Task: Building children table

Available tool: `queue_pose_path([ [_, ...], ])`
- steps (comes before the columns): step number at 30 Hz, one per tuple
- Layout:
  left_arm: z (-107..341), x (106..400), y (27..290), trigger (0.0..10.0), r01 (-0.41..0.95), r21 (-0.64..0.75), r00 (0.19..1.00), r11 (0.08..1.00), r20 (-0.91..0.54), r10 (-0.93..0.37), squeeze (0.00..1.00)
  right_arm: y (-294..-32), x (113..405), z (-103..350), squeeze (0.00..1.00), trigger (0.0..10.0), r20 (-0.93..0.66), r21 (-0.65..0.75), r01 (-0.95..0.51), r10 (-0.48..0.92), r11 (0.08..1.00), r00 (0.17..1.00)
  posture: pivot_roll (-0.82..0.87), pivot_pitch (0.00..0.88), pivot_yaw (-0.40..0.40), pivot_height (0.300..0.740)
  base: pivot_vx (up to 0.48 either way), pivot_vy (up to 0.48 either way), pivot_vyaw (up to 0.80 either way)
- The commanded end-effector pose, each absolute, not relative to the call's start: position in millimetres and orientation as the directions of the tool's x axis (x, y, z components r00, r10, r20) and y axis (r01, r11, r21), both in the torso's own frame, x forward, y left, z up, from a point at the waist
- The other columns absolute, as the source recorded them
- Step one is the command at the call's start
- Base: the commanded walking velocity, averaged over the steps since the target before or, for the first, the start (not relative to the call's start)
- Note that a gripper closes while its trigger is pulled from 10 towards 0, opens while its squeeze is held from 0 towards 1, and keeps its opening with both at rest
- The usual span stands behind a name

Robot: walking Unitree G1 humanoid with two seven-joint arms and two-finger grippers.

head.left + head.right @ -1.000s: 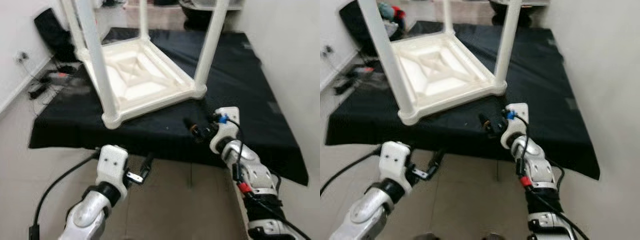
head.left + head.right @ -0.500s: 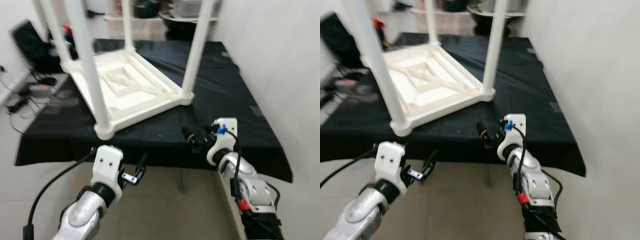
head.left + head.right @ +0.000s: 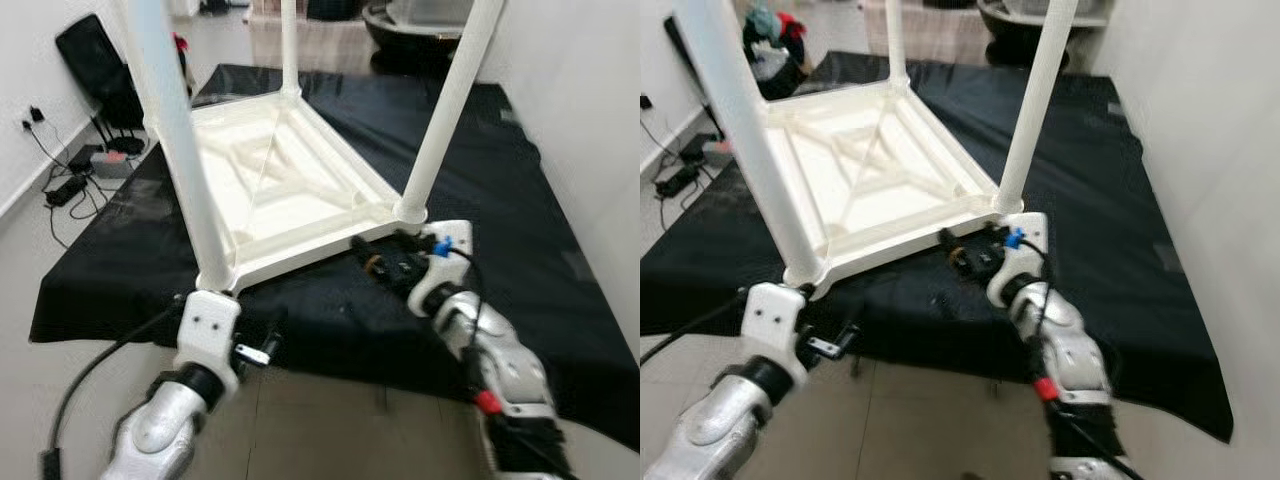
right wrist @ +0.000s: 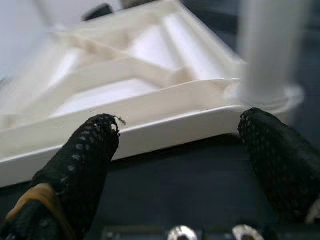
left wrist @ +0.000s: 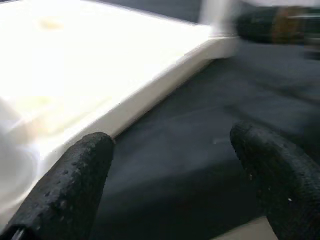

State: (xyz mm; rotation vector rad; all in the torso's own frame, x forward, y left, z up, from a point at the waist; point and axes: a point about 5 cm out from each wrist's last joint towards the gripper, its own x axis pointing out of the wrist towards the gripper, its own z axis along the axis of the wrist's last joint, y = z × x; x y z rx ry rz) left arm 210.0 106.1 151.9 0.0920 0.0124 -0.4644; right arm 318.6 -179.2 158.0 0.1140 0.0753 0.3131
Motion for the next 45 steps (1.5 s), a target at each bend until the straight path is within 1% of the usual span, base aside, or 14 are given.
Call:
queue_pose_path([
  [1,151.9,204.5,102.4,10.0,0.493,0.127,0.869,0.86,-0.042,-0.492,0.0,-175.6,322.9,162.2,0.0,10.0,-0.042,0.114,-0.323,0.329,0.94,0.943,-0.01,0.103,-0.06,0.74,0.0,0.0,0.0],
  [5,151.9,199.6,94.9,10.0,0.559,0.131,0.829,0.819,-0.048,-0.558,0.0,-187.4,328.8,171.5,0.0,10.0,-0.021,0.08,-0.325,0.328,0.942,0.945,-0.01,0.104,-0.061,0.74,0.0,0.0,0.0],
  [11,152.6,198.8,93.9,10.0,0.565,0.113,0.824,0.817,-0.039,-0.565,0.0,-199.8,346.0,202.8,0.0,10.0,0.063,0.055,-0.379,0.375,0.924,0.925,-0.02,0.115,-0.058,0.74,0.0,0.0,0.0],
  [12,154.4,199.7,95.6,10.0,0.546,0.112,0.837,0.83,-0.027,-0.547,0.0,-201.1,361.0,214.9,0.0,10.0,0.09,0.042,-0.34,0.336,0.939,0.938,-0.01,0.132,-0.057,0.74,0.0,0.0,0.0],
  [16,158.1,200.6,100.6,10.0,0.491,0.113,0.869,0.863,-0.002,-0.494,0.0,-203.4,381.3,229.9,0.0,10.0,0.122,0.054,-0.245,0.237,0.968,0.964,0.0,0.145,-0.057,0.74,0.0,0.0,0.0],
  [19,161.5,197.9,108.7,10.0,0.418,0.11,0.906,0.902,0.014,-0.422,0.0,-202.5,392.6,246.7,0.0,10.0,0.158,0.072,-0.214,0.201,0.974,0.967,0.03,0.167,-0.063,0.74,0.0,0.0,0.0],
  [22,162.7,195.2,111.5,10.0,0.4,0.102,0.915,0.911,0.017,-0.403,0.0,-200.2,394.9,254.5,0.0,10.0,0.183,0.095,-0.239,0.219,0.966,0.959,0.04,0.179,-0.062,0.74,0.0,0.0,0.0],
  [29,164.1,189.4,111.9,10.0,0.395,0.09,0.917,0.914,0.014,-0.398,0.0,-189.1,405.6,271.7,0.0,10.0,0.229,0.085,-0.291,0.265,0.953,0.937,0.04,0.197,-0.061,0.74,0.0,0.0,0.0],
  [33,165.9,186.8,109.5,10.0,0.393,0.083,0.918,0.916,0.011,-0.395,0.0,-184.2,415.7,295.6,0.0,10.0,0.257,0.05,-0.242,0.221,0.969,0.941,0.06,0.219,-0.072,0.74,0.0,0.0,0.0],
  [38,167.7,184.9,108.3,10.0,0.386,0.081,0.922,0.919,0.014,-0.388,0.0,-185.1,418.6,305.9,0.0,10.0,0.26,0.013,-0.202,0.192,0.979,0.946,0.06,0.236,-0.084,0.74,0.0,0.0,0.0],
  [41,168.7,183.7,107.5,10.0,0.384,0.079,0.922,0.92,0.015,-0.386,0.0,-182.7,419.2,314.1,0.0,10.0,0.282,0.013,-0.218,0.206,0.976,0.937,0.06,0.242,-0.086,0.74,0.0,0.0,0.0],
  [42,168.9,183.4,107.4,10.0,0.384,0.078,0.922,0.92,0.015,-0.386,0.0,-182.6,419.1,316.5,0.0,4.8,0.291,0.017,-0.222,0.207,0.975,0.934,0.06,0.244,-0.087,0.74,0.0,0.0,0.0],
  [43,169.2,182.8,107.2,10.0,0.384,0.077,0.922,0.92,0.015,-0.386,0.0,-182.7,419.2,318.7,0.0,0.0,0.3,0.025,-0.233,0.215,0.972,0.929,0.06,0.249,-0.089,0.74,0.0,0.0,0.0],
  [45,169.5,181.8,107.0,10.0,0.383,0.075,0.923,0.921,0.014,-0.385,0.0,-184.2,419.0,323.0,0.0,0.0,0.316,0.034,-0.241,0.219,0.97,0.923,0.06,0.251,-0.088,0.74,0.0,0.0,0.0],
])
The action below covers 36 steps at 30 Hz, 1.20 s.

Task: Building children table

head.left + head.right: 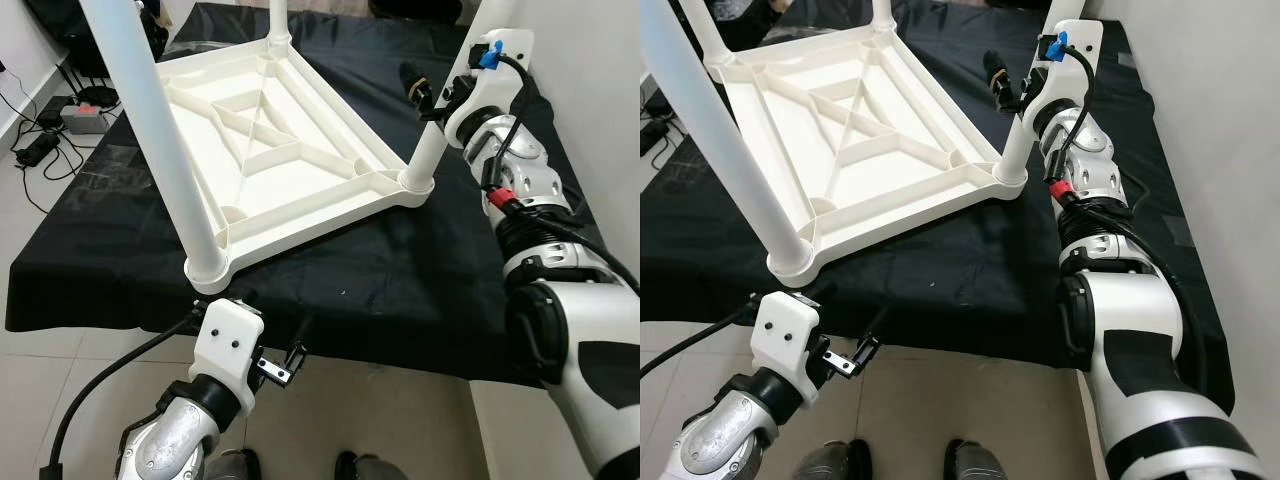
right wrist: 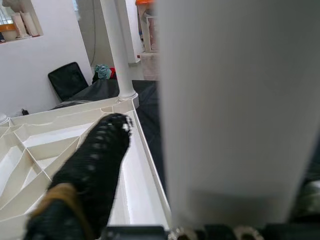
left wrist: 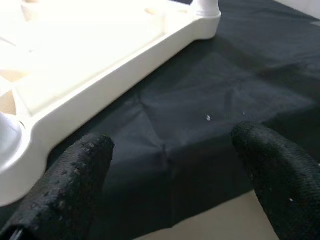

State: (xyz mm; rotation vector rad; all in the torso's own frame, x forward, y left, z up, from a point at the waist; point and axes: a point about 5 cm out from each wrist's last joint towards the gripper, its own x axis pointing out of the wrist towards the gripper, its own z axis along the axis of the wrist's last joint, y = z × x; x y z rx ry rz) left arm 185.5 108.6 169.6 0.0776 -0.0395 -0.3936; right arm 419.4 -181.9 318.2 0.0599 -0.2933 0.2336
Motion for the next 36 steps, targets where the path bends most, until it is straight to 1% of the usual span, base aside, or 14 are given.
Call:
queue_pose_path([
  [1,169.5,181.6,106.8,10.0,0.383,0.075,0.923,0.921,0.012,-0.385,0.0,-185.2,419.1,324.7,0.0,0.0,0.32,0.04,-0.246,0.221,0.968,0.921,0.06,0.251,-0.089,0.74,0.0,0.0,0.0],
  [14,168.5,185.3,106.8,10.0,0.385,0.071,0.922,0.92,0.003,-0.386,0.0,-197.9,416.6,323.0,0.0,0.0,0.315,0.023,-0.249,0.229,0.968,0.921,0.03,0.24,-0.082,0.74,0.0,0.0,0.0],
  [18,167.5,187.4,106.4,10.0,0.385,0.074,0.922,0.92,0.003,-0.386,0.0,-206.2,416.4,310.8,0.0,0.0,0.288,0.051,-0.13,0.11,0.99,0.951,0.03,0.231,-0.084,0.74,0.0,0.0,0.0],
  [19,167.5,187.4,106.4,10.0,0.385,0.074,0.922,0.92,0.003,-0.386,0.0,-206.2,416.4,310.8,0.0,0.0,0.288,0.051,-0.13,0.11,0.99,0.951,0.03,0.231,-0.084,0.74,0.0,0.0,0.0],
  [20,167.3,187.9,106.2,10.0,0.385,0.074,0.922,0.92,0.003,-0.386,0.0,-209.4,415.9,307.8,0.0,0.0,0.282,0.052,-0.087,0.069,0.995,0.957,0.03,0.23,-0.085,0.74,0.0,0.0,0.0],
  [21,167.1,188.5,105.9,10.0,0.384,0.075,0.923,0.92,0.003,-0.385,0.0,-216.7,413.4,300.4,0.0,0.0,0.266,0.059,0.007,-0.023,0.998,0.964,0.02,0.226,-0.086,0.74,0.0,0.0,0.0],
  [22,167.1,188.5,105.9,10.0,0.384,0.075,0.923,0.92,0.003,-0.385,0.0,-216.7,413.4,300.4,0.0,0.0,0.266,0.059,0.007,-0.023,0.998,0.964,0.02,0.226,-0.086,0.74,0.0,0.0,0.0],
  [23,166.8,189.5,105.4,10.0,0.383,0.075,0.923,0.921,0.004,-0.385,0.0,-224.7,407.0,288.7,0.0,0.0,0.241,0.078,0.112,-0.128,0.991,0.962,0.02,0.223,-0.087,0.74,0.0,0.0,0.0],
  [24,166.8,189.5,105.4,10.0,0.383,0.075,0.923,0.921,0.004,-0.385,0.0,-224.7,407.0,288.7,0.0,0.0,0.241,0.078,0.112,-0.128,0.991,0.962,0.02,0.223,-0.087,0.74,0.0,0.0,0.0],
  [25,166.5,190.4,105.0,10.0,0.383,0.075,0.923,0.921,0.004,-0.384,0.0,-230.5,399.0,280.4,0.0,0.0,0.232,0.08,0.187,-0.201,0.979,0.952,0.01,0.22,-0.088,0.74,0.0,0.0,0.0],
  [26,166.2,191.4,104.7,10.0,0.384,0.075,0.923,0.92,0.006,-0.386,0.0,-230.3,386.9,272.2,0.0,0.0,0.226,0.066,0.233,-0.242,0.97,0.944,0.0,0.218,-0.088,0.74,0.0,0.0,0.0],
  [29,166.0,192.1,104.5,10.0,0.385,0.074,0.922,0.92,0.007,-0.387,0.0,-228.9,378.3,268.2,0.0,0.0,0.226,0.055,0.251,-0.257,0.966,0.94,0.0,0.218,-0.088,0.74,0.0,0.0,0.0],
  [30,165.3,193.5,104.3,10.0,0.388,0.073,0.921,0.919,0.008,-0.39,0.0,-218.5,364.0,264.2,0.0,0.0,0.231,0.026,0.248,-0.247,0.968,0.941,-0.02,0.21,-0.089,0.74,0.0,0.0,0.0],
  [36,164.2,195.4,104.3,10.0,0.388,0.076,0.921,0.918,0.009,-0.39,0.0,-202.3,353.5,264.9,0.0,0.0,0.233,0.015,0.238,-0.235,0.971,0.944,-0.01,0.202,-0.095,0.74,0.0,0.0,0.0],
])
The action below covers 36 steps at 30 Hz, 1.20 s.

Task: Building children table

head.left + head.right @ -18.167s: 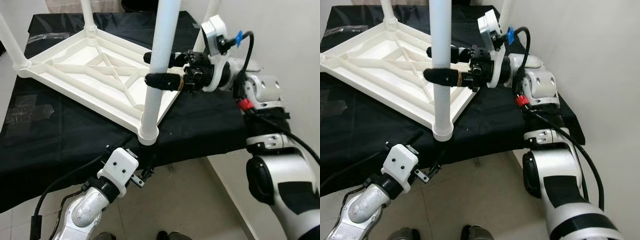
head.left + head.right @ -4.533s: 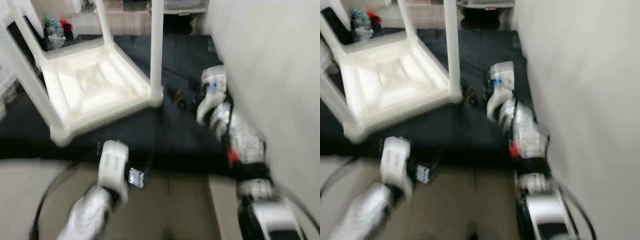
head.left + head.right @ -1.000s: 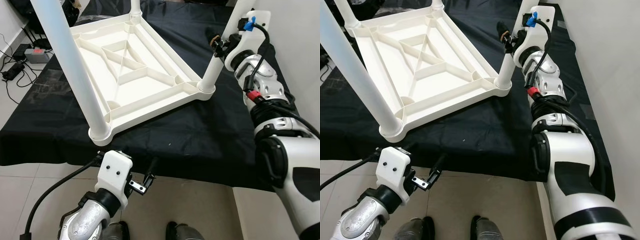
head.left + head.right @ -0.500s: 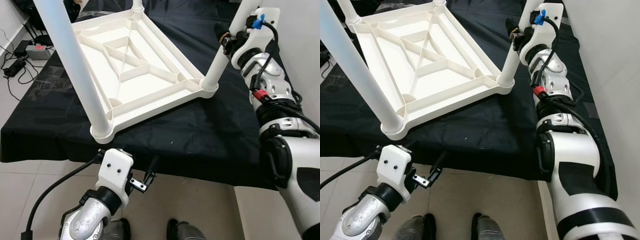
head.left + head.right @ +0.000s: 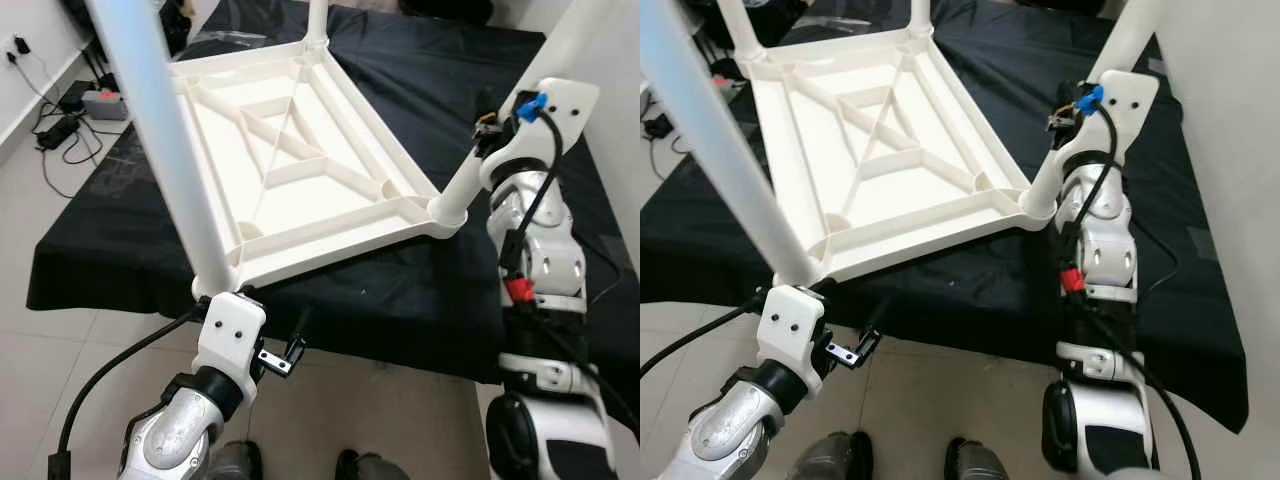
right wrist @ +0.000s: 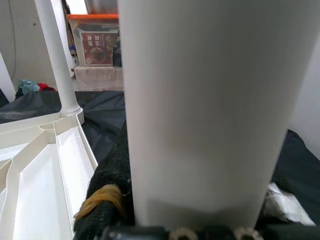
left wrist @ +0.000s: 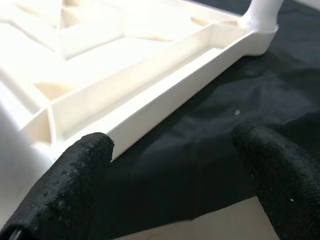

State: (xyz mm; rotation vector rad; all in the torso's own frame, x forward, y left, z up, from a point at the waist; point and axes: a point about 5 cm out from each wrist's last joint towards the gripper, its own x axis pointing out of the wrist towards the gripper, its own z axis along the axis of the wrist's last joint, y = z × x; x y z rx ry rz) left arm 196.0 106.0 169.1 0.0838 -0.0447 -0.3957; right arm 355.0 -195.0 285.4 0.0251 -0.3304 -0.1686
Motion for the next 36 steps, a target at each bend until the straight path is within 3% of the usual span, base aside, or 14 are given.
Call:
queue_pose_path([
  [1,164.1,195.6,104.4,10.0,0.387,0.077,0.921,0.919,0.01,-0.389,0.0,-200.1,352.6,265.3,0.0,0.0,0.23,0.016,0.24,-0.237,0.971,0.944,-0.01,0.202,-0.095,0.74,0.0,0.0,0.0],
  [9,163.2,196.0,106.1,10.0,0.38,0.096,0.924,0.92,0.011,-0.382,0.0,-169.3,343.9,265.0,0.0,0.0,0.186,0.04,0.13,-0.135,0.991,0.973,0.0,0.195,-0.1,0.74,0.0,0.0,0.0],
  [12,172.0,202.7,111.8,10.0,0.307,0.158,0.945,0.938,0.064,-0.32,0.0,-156.7,338.4,261.9,0.0,0.0,0.145,0.035,0.079,-0.084,0.996,0.986,0.0,0.186,-0.101,0.74,0.0,0.0,0.0],
  [14,186.5,208.0,119.6,10.0,0.179,0.252,0.965,0.951,0.144,-0.22,0.0,-156.5,339.7,260.4,0.0,0.0,0.133,0.029,0.083,-0.086,0.996,0.987,0.0,0.182,-0.102,0.74,0.0,0.0,0.0],
  [20,204.3,199.9,121.8,10.0,0.013,0.218,0.972,0.976,0.227,-0.064,0.0,-161.3,346.7,263.1,0.0,0.0,0.129,0.005,0.105,-0.105,0.994,0.986,0.0,0.178,-0.105,0.74,0.0,0.0,0.0],
  [24,186.0,189.2,113.4,10.0,0.061,0.118,0.996,0.991,0.062,-0.069,0.0,-163.0,355.6,270.8,0.0,0.0,0.144,-0.007,0.114,-0.112,0.993,0.983,0.01,0.178,-0.109,0.74,0.0,0.0,0.0],
  [30,158.8,172.6,133.2,10.0,-0.057,0.011,0.985,0.998,-0.16,0.058,0.0,-156.1,361.0,279.1,0.0,0.0,0.16,-0.002,0.094,-0.092,0.996,0.983,0.02,0.184,-0.114,0.74,0.0,0.0,0.0],
  [36,168.3,168.6,148.2,10.0,-0.194,0.047,0.973,0.98,-0.117,0.198,0.0,-152.8,360.7,276.5,0.0,0.0,0.14,0.005,0.077,-0.077,0.997,0.987,0.03,0.196,-0.119,0.74,0.0,0.0,0.0],
])
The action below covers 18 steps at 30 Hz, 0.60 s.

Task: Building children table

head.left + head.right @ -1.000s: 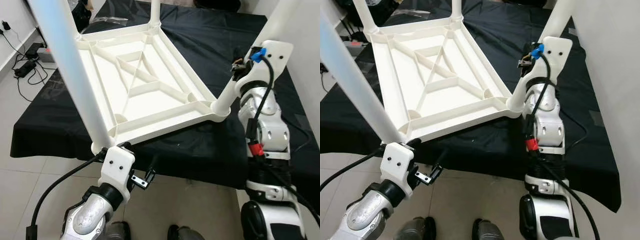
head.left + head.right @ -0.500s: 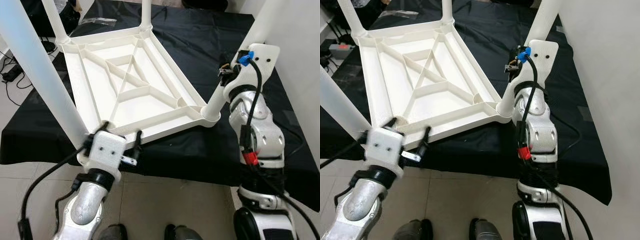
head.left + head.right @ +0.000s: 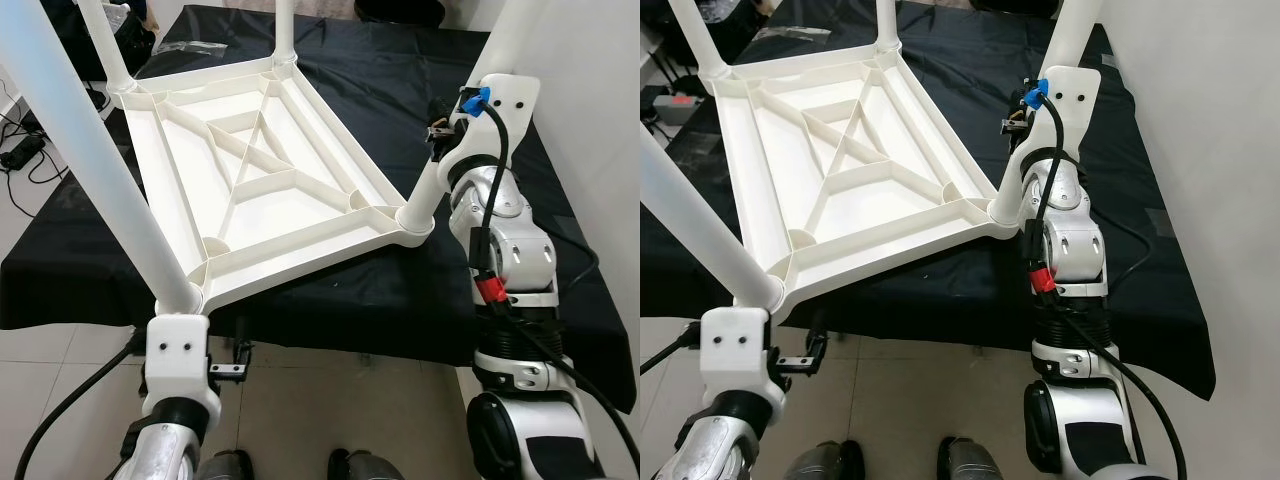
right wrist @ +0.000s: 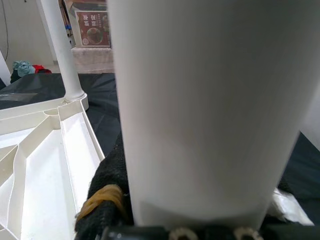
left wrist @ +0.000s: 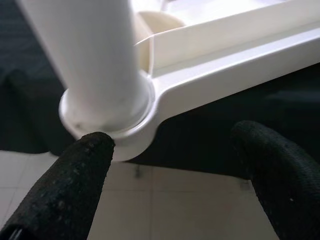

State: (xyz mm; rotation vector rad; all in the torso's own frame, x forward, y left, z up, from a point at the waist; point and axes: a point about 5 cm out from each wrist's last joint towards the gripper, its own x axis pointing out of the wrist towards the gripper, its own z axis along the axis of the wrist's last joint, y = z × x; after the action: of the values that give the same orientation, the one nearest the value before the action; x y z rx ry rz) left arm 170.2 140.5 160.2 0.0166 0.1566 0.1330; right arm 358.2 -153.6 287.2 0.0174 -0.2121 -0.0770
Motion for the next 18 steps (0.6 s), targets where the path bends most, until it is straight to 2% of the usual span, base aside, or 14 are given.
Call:
queue_pose_path([
  [1,173.4,168.9,153.2,10.0,-0.227,0.062,0.968,0.972,-0.091,0.232,0.0,-152.3,361.3,275.4,0.0,0.0,0.137,0.005,0.075,-0.075,0.997,0.988,0.03,0.196,-0.119,0.74,0.0,0.0,0.0],
  [3,173.4,168.9,153.2,10.0,-0.227,0.062,0.968,0.972,-0.091,0.232,0.0,-152.3,361.3,275.4,0.0,0.0,0.137,0.005,0.075,-0.075,0.997,0.988,0.03,0.196,-0.119,0.74,0.0,0.0,0.0],
  [8,198.1,180.8,170.3,10.0,-0.295,0.09,0.955,0.951,0.055,0.291,0.0,-153.2,363.0,273.2,0.0,0.0,0.129,0.008,0.075,-0.076,0.997,0.989,0.02,0.198,-0.118,0.74,0.0,0.0,0.0],
  [13,214.0,194.3,174.2,10.0,-0.282,0.102,0.952,0.954,0.153,0.265,0.0,-153.9,363.1,272.9,0.0,0.0,0.127,0.013,0.077,-0.078,0.997,0.989,0.02,0.195,-0.116,0.74,0.0,0.0,0.0],
  [14,220.5,198.6,173.2,0.0,-0.263,0.091,0.951,0.96,0.189,0.243,0.0,-154.3,362.7,272.9,0.0,0.0,0.127,0.015,0.079,-0.08,0.997,0.989,0.01,0.193,-0.114,0.74,0.0,0.0,0.0],
  [18,221.0,198.8,172.9,0.0,-0.263,0.085,0.951,0.961,0.189,0.244,0.0,-155.5,362.4,272.9,0.0,0.0,0.127,0.016,0.082,-0.083,0.996,0.988,0.01,0.193,-0.114,0.74,0.0,0.0,0.0],
])
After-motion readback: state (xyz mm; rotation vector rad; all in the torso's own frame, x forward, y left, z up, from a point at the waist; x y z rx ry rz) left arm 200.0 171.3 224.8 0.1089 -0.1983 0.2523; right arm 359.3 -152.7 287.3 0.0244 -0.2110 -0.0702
